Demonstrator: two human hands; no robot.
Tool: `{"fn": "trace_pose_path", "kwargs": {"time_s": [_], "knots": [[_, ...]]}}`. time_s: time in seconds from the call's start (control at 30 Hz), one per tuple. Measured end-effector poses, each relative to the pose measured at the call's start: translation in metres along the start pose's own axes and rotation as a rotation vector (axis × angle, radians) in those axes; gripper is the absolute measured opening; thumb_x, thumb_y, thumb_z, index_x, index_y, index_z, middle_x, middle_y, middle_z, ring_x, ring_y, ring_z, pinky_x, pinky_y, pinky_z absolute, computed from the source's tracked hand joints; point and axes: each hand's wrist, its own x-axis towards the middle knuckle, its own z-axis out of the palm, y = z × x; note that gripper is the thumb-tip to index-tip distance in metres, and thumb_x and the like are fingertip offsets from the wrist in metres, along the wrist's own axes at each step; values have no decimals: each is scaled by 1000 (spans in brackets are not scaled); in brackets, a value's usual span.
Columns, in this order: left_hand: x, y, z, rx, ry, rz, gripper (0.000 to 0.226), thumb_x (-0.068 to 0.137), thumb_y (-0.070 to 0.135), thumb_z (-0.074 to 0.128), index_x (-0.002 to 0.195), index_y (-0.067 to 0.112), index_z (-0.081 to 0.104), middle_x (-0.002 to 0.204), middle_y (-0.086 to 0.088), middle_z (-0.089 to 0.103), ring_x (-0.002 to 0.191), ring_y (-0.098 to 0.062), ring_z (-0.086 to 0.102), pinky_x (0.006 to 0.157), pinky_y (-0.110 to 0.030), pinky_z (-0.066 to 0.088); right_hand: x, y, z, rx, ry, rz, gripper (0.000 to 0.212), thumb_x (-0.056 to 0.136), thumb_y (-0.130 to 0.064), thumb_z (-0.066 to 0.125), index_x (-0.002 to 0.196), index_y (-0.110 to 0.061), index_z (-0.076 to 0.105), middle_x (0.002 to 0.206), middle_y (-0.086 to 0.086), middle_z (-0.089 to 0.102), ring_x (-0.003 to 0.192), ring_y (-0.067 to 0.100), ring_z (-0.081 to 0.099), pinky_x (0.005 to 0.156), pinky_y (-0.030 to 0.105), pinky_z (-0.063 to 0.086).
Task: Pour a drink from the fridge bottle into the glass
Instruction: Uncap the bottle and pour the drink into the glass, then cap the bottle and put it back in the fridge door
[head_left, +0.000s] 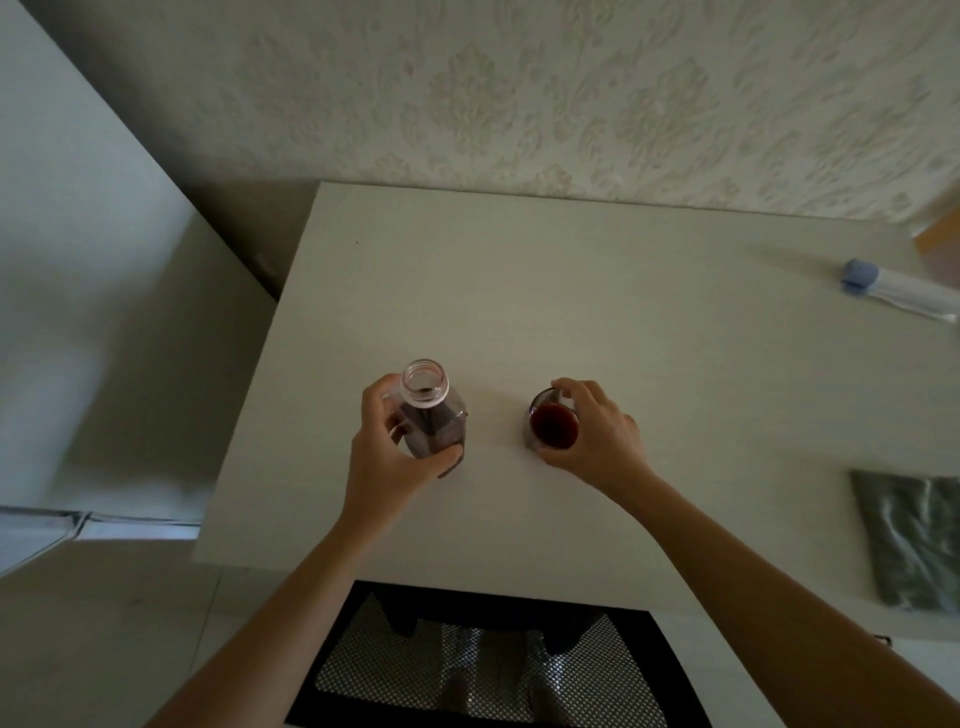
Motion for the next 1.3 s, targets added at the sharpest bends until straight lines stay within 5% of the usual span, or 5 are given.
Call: {"fn": "trace_pose_path", "kwargs": {"time_s": [0.1,0.27,0.37,0.83,1.3], "knots": [[0,0,0,7,-13,-4,87,53,13,88,124,30,40,109,30,54,101,12,55,81,-9,45,1,-1,-1,-35,-25,-6,86,67,-49,75,136,-30,28,136,-2,42,117,23,49,95,42,39],[-2,6,0,20,-31,-13,84,49,25,84,118,42,39,107,30,57,99,7,57,81,-17,48,3,1,-7,-95,-148,43,136,48,-64,78,144,-31,-11,153,2,20,136,27,27,107,54,28],[-3,11,1,54,-46,-5,82,49,28,83,113,51,36,108,30,55,96,10,57,82,-22,50,2,9,-16,-91,-150,54,140,42,-69,76,144,-32,-12,157,1,8,142,26,14,110,58,21],[-10,17,19,100,-74,4,80,48,36,81,119,35,43,108,17,62,97,-6,63,84,-39,55,-23,48,-6,-284,-170,125,62,73,-40,74,128,-29,48,128,0,43,108,22,54,84,32,47],[-17,15,22,147,-75,-6,85,48,27,86,120,36,42,112,10,62,99,-11,63,85,-41,55,-27,57,-2,-201,-43,53,35,78,-17,65,113,-19,59,113,4,56,92,25,60,70,27,42]]}}
